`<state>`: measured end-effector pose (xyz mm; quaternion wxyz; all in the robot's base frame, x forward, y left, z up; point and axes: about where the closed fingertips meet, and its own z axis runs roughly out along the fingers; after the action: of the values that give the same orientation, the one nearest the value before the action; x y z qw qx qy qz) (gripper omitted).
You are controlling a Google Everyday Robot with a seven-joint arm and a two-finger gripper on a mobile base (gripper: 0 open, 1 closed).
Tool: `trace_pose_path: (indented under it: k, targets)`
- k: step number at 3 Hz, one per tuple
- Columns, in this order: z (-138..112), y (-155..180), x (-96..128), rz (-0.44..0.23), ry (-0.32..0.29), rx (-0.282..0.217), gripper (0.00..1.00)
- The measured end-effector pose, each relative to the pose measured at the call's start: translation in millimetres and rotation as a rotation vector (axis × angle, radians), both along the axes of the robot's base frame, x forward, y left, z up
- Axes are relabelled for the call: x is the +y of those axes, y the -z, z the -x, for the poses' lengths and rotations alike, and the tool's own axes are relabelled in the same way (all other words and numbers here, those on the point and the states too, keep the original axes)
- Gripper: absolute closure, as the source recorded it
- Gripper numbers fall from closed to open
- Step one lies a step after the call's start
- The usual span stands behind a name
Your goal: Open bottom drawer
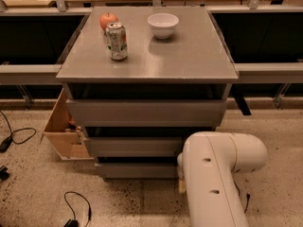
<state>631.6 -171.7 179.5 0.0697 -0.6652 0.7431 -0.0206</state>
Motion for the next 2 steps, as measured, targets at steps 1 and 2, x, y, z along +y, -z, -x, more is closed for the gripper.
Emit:
trace_pose_path:
  k: [1, 2]
  targets:
    - [12.1, 10.9, 0.4, -0.024, 0.003, 0.036, 0.41]
    - [13.8, 7.0, -0.5, -0.028, 0.005, 0.039, 0.64]
